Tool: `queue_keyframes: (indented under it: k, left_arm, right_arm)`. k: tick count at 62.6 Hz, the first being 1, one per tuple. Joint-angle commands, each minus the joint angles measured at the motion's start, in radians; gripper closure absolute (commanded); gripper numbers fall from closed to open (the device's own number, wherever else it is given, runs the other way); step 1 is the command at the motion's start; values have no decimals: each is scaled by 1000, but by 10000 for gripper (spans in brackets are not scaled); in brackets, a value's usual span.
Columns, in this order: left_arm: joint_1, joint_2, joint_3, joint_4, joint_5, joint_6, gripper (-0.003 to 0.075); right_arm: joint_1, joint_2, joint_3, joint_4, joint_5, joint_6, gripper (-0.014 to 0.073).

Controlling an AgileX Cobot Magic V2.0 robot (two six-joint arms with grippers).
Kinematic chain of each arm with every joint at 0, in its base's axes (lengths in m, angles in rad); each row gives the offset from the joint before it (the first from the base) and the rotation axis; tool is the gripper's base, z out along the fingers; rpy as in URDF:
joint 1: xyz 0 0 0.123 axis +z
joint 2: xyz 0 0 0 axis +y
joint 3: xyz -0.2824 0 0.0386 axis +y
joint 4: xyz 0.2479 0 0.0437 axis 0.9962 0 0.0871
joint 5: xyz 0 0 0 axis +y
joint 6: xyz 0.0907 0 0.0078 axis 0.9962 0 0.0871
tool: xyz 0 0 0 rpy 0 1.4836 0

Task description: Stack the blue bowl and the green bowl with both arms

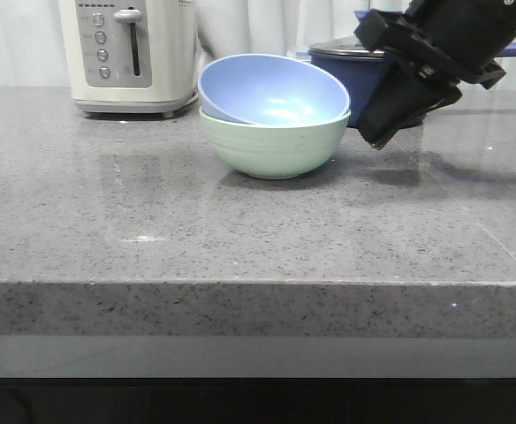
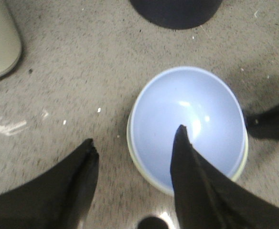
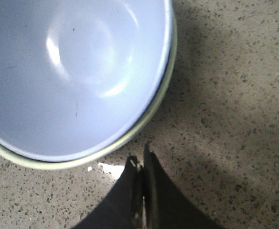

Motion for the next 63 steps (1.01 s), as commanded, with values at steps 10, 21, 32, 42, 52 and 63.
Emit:
queue_keyframes:
  k: [10, 21, 32, 42, 52, 63]
  left_arm:
    - [-5, -342, 279, 19, -96, -16, 365]
    - [-5, -570, 476, 92, -92, -61, 365]
    - [-5, -741, 612, 92, -81, -80, 365]
    - [-5, -841, 659, 94, -34, -82, 365]
    - [-5, -870, 659, 96, -16, -82, 365]
    - [-5, -868, 659, 96, -20, -82, 365]
  right_arm:
    - [-6, -36, -25, 39, -18, -9, 657]
    - [-6, -36, -25, 39, -18, -9, 657]
    - [-8, -38, -28, 38, 4, -9, 657]
    - [-10, -72, -58, -47, 153, 66, 655]
    - [-6, -188, -46, -269, 236, 255, 648]
    - [-6, -395, 5, -486, 238, 478, 648]
